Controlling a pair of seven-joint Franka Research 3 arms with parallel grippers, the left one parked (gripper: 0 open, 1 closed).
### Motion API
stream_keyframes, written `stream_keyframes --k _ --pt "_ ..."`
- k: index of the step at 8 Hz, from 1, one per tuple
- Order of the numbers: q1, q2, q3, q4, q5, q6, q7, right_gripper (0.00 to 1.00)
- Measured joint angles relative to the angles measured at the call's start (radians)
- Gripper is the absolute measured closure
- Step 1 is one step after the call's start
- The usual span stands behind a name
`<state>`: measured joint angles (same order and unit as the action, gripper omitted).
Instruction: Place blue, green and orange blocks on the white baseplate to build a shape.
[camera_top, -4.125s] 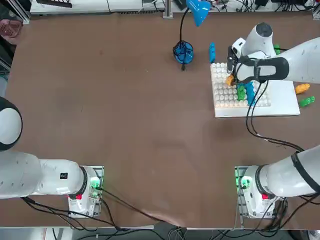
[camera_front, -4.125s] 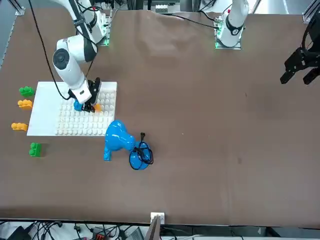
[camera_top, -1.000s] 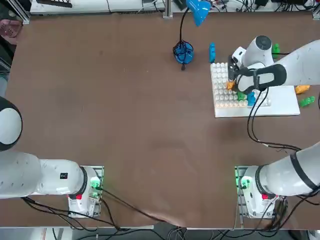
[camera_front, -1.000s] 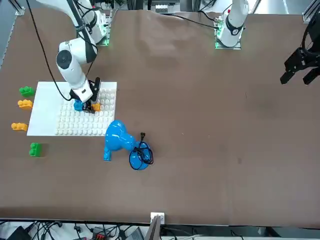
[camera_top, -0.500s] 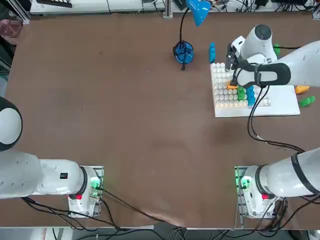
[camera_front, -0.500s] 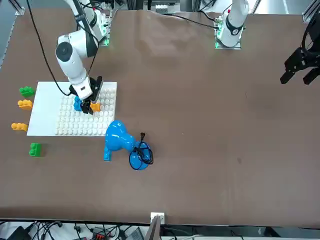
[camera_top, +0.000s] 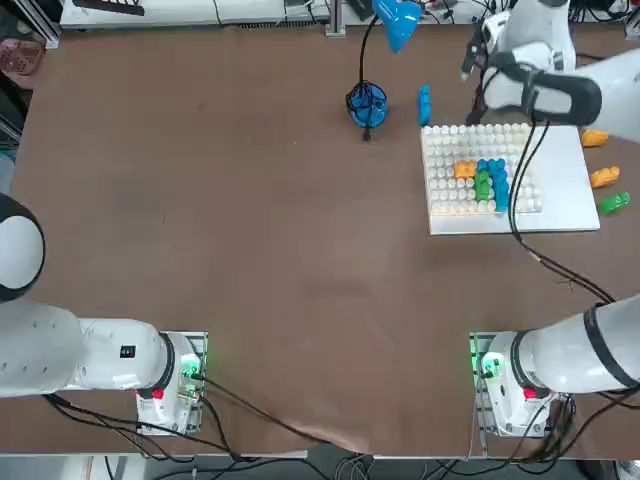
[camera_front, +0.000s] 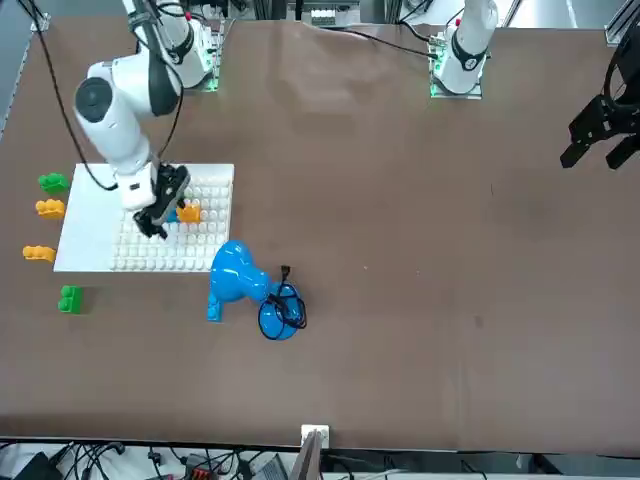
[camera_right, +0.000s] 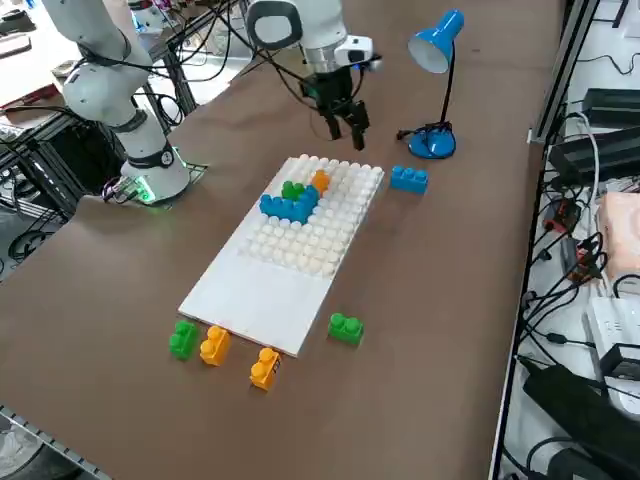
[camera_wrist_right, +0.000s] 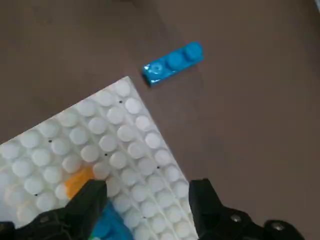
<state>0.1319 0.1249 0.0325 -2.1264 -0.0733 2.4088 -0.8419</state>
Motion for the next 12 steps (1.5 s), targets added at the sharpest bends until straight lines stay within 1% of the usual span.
stream_keyframes --k 1,2,3,5,6,8,9,10,12 --pt "-0.006 0.080 -0.015 0.110 0.022 -0.036 0.016 0.00" --pt "-0.006 0.151 -0.031 0.199 0.052 -0.053 0.074 0.00" --pt "-0.005 0.207 -0.035 0.267 0.067 -0.061 0.208 0.00" --pt "0.026 0.294 -0.034 0.371 0.068 -0.066 0.524 0.00" --pt "0.050 0.334 -0.040 0.417 0.069 -0.067 0.665 0.00" --pt "0.107 0.409 -0.079 0.488 0.070 -0.069 0.931 0.00" --pt "0.125 0.445 -0.087 0.518 0.070 -0.069 1.048 0.00" --pt "0.141 0.479 -0.088 0.542 0.070 -0.069 1.128 0.00" --pt "0.169 0.546 -0.090 0.589 0.070 -0.068 1.215 0.00"
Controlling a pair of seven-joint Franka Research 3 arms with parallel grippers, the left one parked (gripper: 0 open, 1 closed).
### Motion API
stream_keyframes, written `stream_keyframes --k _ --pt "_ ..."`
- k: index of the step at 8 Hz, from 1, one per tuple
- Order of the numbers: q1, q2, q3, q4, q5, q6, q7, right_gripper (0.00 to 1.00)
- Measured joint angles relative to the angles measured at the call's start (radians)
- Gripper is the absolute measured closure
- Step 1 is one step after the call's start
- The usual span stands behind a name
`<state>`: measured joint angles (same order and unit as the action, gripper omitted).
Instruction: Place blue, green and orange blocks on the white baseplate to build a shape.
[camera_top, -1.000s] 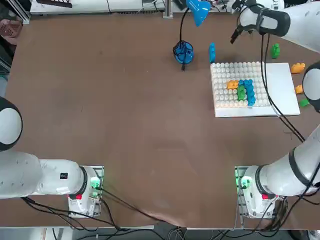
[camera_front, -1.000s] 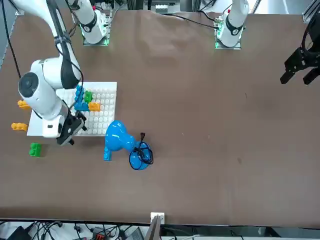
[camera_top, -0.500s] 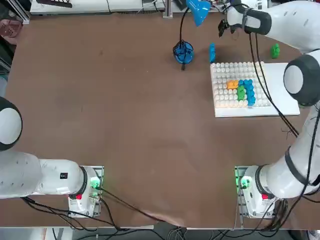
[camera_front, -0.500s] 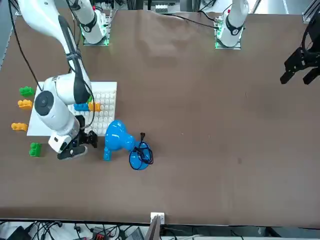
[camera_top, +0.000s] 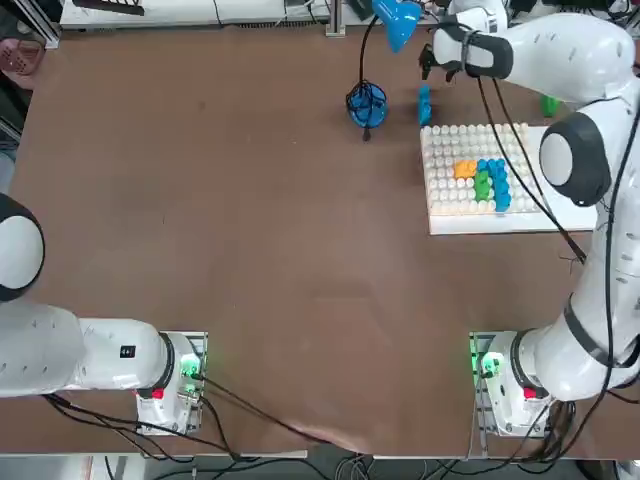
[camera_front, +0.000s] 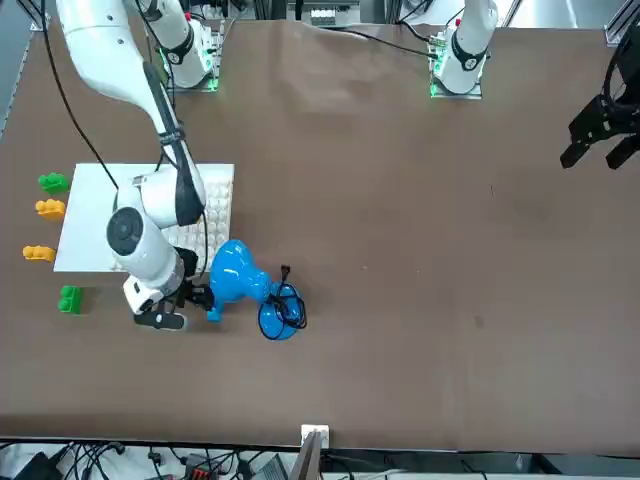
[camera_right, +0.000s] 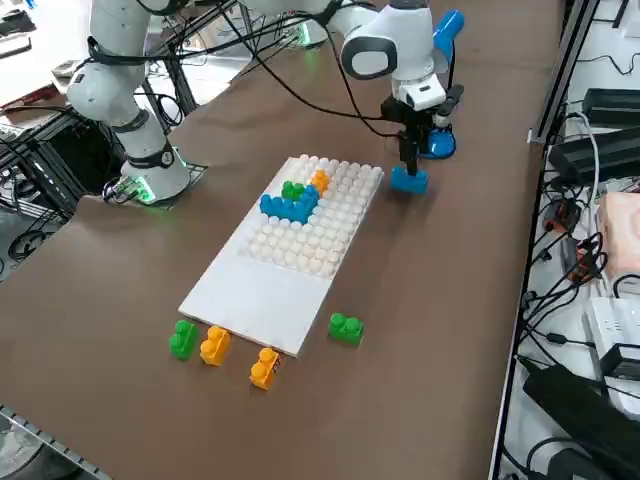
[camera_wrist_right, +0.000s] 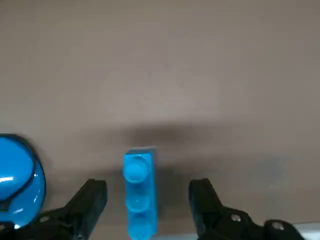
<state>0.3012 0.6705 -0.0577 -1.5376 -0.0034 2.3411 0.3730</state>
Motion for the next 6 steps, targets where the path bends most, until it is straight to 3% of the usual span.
stream_keyframes --k 6 --pt "0.020 0.081 -0.004 0.024 0.000 0.004 0.069 0.00"
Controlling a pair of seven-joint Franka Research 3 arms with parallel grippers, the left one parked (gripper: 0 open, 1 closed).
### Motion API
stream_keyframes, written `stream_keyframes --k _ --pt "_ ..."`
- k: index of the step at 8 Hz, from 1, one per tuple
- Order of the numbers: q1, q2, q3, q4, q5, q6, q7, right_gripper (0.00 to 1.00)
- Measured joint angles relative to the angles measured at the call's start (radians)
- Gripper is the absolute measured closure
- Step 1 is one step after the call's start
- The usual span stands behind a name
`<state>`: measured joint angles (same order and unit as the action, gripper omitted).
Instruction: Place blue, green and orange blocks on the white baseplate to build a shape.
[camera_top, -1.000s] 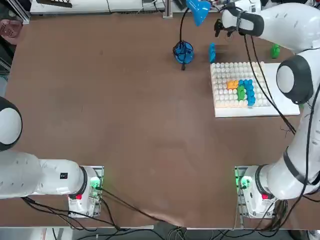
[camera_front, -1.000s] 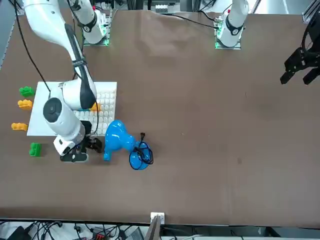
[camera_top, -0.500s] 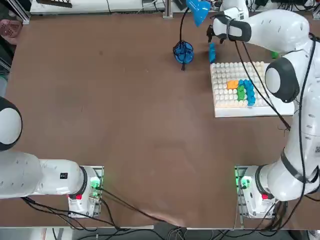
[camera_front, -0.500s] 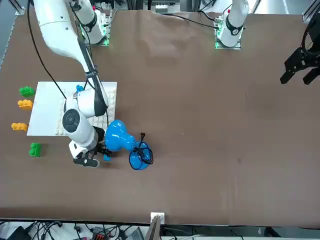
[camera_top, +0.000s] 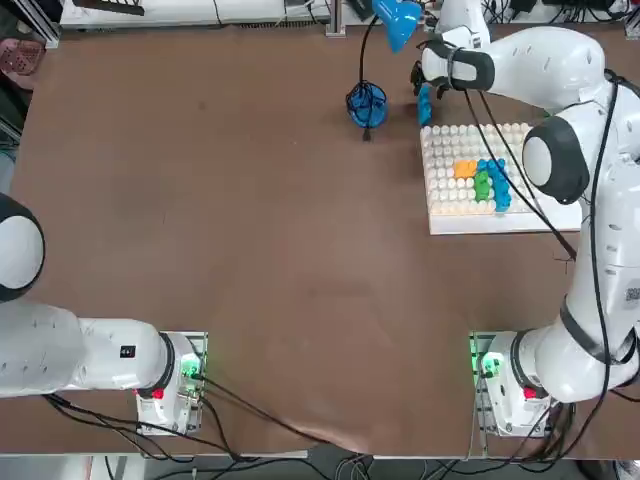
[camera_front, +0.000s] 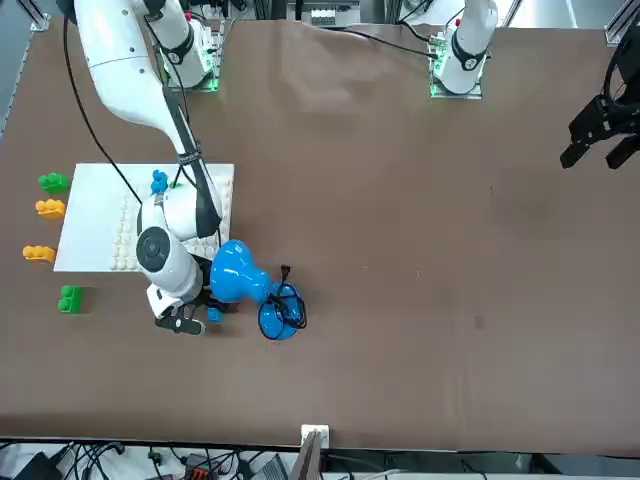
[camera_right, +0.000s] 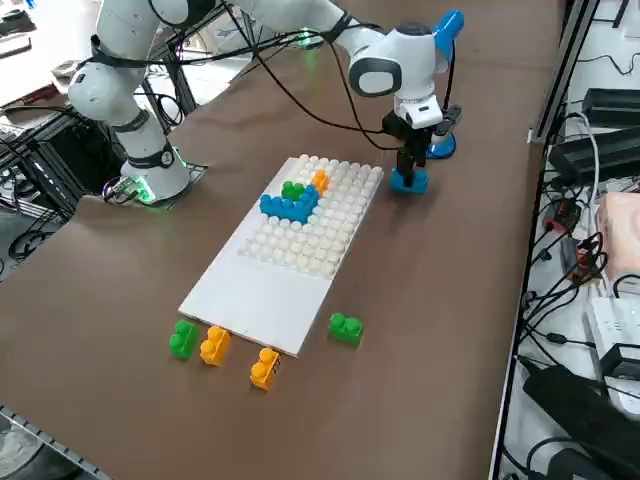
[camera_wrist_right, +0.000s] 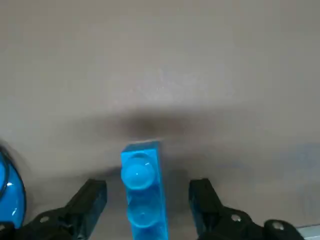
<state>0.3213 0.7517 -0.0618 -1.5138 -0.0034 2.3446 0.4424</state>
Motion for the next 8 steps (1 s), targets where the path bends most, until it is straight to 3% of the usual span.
stream_keyframes --k 2,4,8 --pt "0.004 0.006 0.000 -0.003 0.000 -0.004 0.011 0.07" --pt "0.006 0.012 0.000 -0.005 0.000 -0.007 0.011 0.30" --pt "0.006 0.012 -0.004 -0.005 0.011 -0.006 0.011 0.63"
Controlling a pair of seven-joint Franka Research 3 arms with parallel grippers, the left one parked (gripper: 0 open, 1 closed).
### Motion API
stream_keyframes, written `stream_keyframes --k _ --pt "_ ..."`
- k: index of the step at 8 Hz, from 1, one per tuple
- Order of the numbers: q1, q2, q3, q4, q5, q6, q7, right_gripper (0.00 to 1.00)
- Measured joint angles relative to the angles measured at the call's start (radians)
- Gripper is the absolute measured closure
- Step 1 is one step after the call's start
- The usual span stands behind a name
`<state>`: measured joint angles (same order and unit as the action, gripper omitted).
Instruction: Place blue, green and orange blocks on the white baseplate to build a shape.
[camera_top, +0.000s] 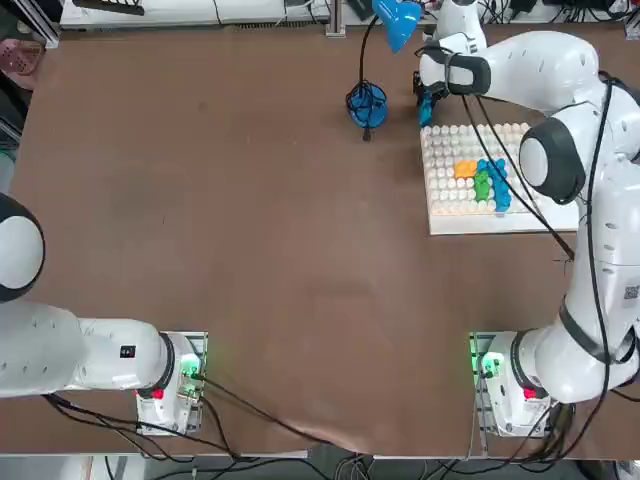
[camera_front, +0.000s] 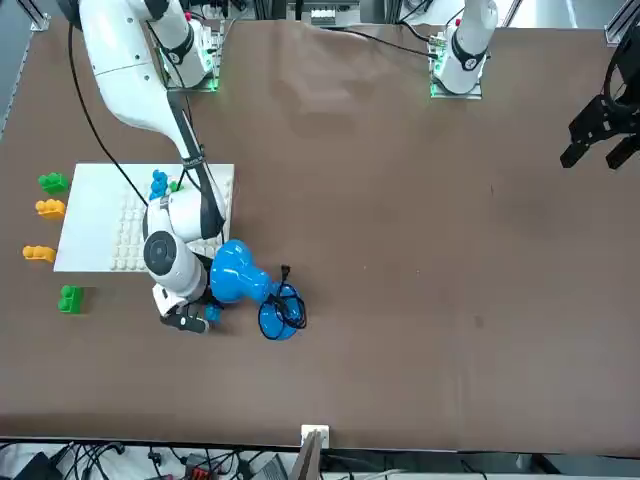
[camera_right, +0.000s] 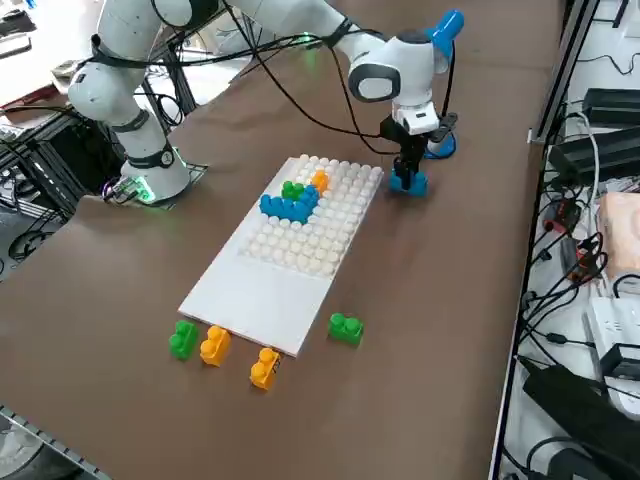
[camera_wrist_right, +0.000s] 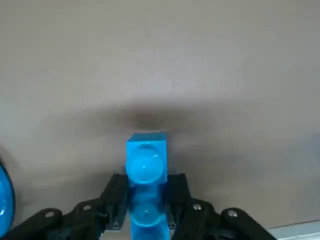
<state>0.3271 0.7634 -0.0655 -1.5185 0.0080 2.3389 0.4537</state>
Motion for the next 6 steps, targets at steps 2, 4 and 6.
stream_keyframes --k 2,4,6 --pt "-0.010 -0.028 -0.010 0.009 0.003 -0.006 -0.006 0.63" --pt "-0.058 -0.088 -0.016 0.012 0.005 -0.064 -0.099 0.63" --pt "-0.137 -0.154 -0.017 -0.015 0.009 -0.122 -0.266 0.63"
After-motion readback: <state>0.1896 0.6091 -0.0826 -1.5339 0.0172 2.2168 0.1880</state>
